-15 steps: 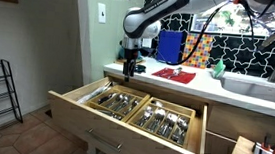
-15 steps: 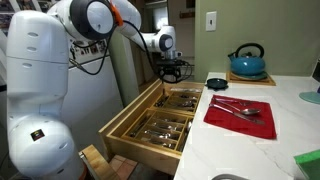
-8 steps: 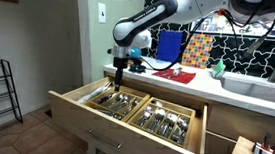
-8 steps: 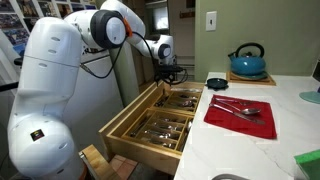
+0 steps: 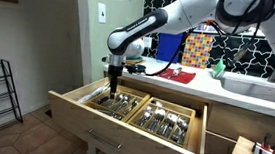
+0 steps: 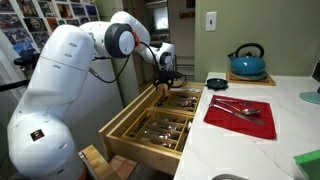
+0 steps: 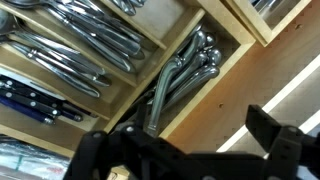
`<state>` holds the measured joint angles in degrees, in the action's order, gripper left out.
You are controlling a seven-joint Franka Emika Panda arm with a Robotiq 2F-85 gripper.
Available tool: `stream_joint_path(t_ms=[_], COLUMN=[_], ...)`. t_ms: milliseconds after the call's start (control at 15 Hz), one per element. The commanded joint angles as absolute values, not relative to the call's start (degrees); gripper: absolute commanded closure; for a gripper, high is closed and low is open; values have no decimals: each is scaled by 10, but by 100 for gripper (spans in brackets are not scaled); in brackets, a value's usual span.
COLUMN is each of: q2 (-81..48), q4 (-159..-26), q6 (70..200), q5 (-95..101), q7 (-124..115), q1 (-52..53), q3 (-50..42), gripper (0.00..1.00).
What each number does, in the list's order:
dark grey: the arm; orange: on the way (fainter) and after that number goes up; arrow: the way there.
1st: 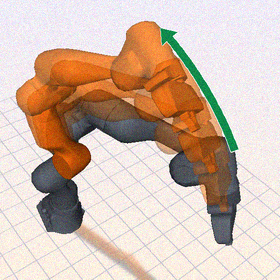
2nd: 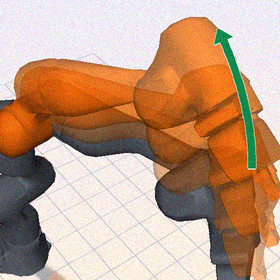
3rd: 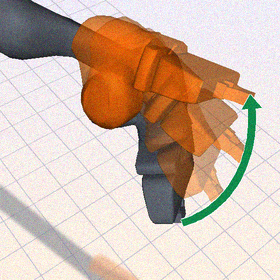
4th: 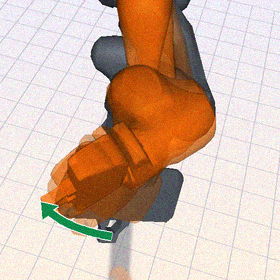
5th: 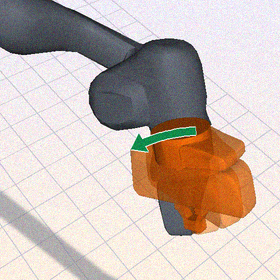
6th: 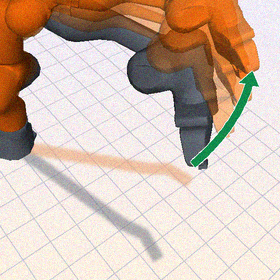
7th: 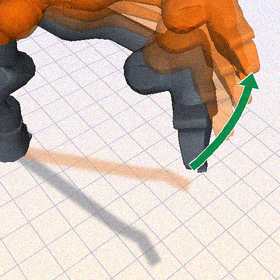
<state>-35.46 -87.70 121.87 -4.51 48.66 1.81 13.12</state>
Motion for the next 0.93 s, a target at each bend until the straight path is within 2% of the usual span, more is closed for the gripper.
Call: stream_joint_path(t_ms=[0,467,867], q2=[-402,-380,-430], q4=[-832,-853,-786], q6=[1232,1223,1200], q5=[-46,-46,-51], q7=[501,488,542], q1=[22,21,19], q3=[132,130,146], gripper=[0,0,0])
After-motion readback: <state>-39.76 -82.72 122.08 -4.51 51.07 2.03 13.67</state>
